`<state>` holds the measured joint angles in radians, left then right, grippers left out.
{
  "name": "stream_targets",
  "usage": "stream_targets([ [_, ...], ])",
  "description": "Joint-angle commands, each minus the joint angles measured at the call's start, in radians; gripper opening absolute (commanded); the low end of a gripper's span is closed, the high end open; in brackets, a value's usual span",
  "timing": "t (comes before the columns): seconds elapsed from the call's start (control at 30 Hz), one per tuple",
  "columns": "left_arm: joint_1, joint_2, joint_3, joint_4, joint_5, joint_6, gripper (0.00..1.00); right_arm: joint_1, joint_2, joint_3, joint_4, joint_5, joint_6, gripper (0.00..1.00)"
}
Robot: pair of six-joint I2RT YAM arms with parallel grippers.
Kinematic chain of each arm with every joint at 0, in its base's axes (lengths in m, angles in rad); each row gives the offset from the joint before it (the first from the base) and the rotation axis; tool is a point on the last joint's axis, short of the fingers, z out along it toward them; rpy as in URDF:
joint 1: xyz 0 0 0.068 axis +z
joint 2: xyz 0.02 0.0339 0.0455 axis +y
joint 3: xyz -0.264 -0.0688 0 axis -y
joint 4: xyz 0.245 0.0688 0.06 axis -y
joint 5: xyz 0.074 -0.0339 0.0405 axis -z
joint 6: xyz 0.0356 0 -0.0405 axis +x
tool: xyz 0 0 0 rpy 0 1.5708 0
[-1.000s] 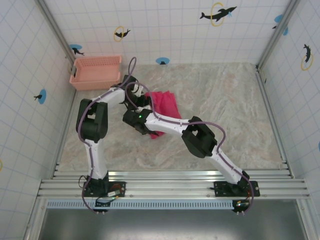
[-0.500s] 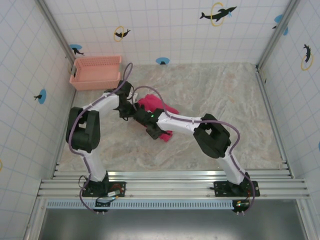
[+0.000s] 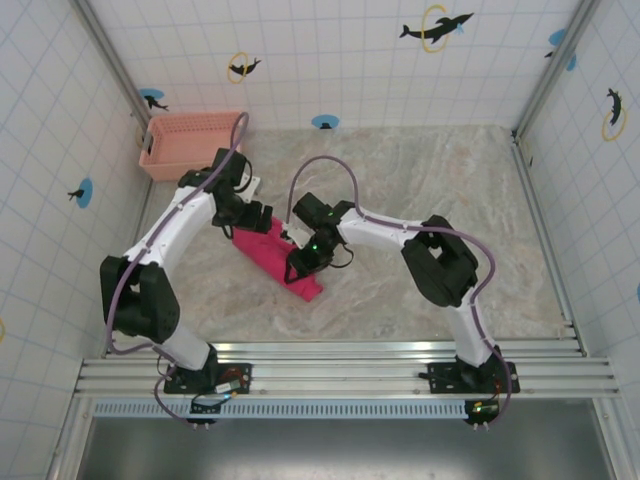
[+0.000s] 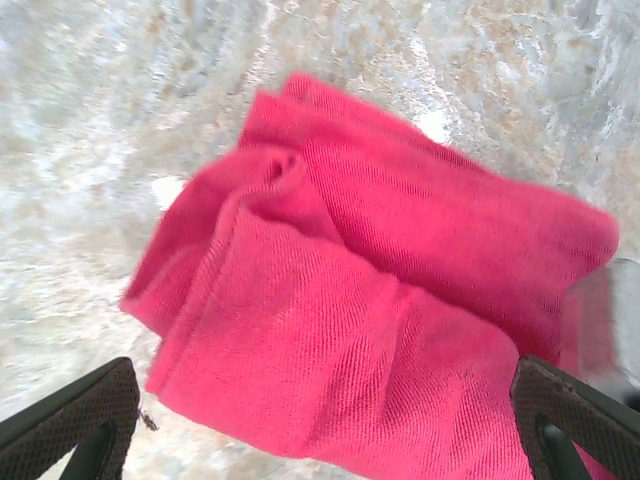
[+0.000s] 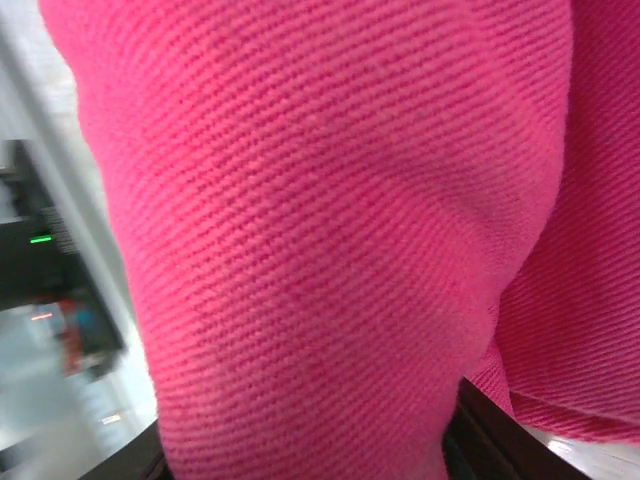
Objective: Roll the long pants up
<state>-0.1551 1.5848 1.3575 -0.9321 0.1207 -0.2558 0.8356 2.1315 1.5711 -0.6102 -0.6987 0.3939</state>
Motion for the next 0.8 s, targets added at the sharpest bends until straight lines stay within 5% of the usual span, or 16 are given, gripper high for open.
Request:
stream_targets([
  [0.0,0.010,-0.026,0.017,-0.098,-0.063,0.085,0.97,-0.033,0.072,-0.036,0.040,-0.311,0.134,0.33],
  [0.33,0.008,-0.076,-0.082,-0.112,-0.021,0.112,0.97,-0.127,0.148,-0.030,0.227,-0.439,0.404,0.35],
  [0.77,-0.003,0.080,-0.150,0.013,0.148,-0.049,0.98,-0.172,0.234,0.016,0.196,-0.511,0.366,0.33],
])
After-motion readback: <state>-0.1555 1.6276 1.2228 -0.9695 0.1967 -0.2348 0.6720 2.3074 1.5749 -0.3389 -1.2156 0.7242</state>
